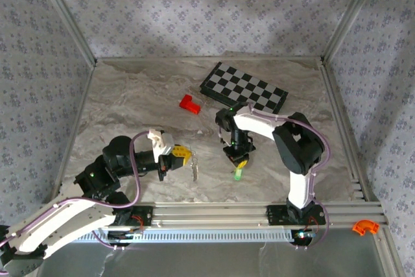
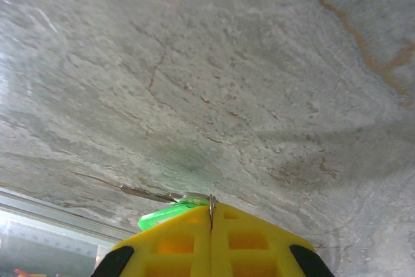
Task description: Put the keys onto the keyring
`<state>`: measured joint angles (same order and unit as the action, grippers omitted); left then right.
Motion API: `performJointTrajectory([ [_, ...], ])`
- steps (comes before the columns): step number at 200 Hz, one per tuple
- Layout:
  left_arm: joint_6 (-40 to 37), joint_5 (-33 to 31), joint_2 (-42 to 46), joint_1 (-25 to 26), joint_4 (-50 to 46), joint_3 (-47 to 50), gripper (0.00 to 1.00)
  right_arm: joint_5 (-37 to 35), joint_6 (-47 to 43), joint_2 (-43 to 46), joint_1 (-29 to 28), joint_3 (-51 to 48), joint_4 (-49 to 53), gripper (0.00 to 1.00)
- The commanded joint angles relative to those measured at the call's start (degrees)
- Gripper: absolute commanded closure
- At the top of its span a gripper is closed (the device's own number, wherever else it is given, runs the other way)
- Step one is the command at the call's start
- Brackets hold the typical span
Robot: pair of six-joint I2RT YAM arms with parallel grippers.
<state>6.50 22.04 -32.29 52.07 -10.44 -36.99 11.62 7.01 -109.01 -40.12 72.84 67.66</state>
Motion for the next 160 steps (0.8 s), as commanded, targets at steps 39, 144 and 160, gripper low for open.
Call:
performJointTrajectory([
  [39, -0.6, 0.8, 0.6, -0.4, 3.8, 0.0, 1.00, 0.5, -3.2, -3.1, 0.3, 1.4, 3.3, 0.97],
  [144, -0.6, 1.2, 0.2, -0.4, 3.4, -0.5, 1.00, -0.8, -0.3, -0.1, -0.1, -1.9, -2.9, 0.83],
  [160, -0.8, 1.2, 0.4, -0.4, 3.2, -0.8, 1.00, -1.3, 0.7, 1.2, -0.6, -2.4, -3.5, 0.81],
])
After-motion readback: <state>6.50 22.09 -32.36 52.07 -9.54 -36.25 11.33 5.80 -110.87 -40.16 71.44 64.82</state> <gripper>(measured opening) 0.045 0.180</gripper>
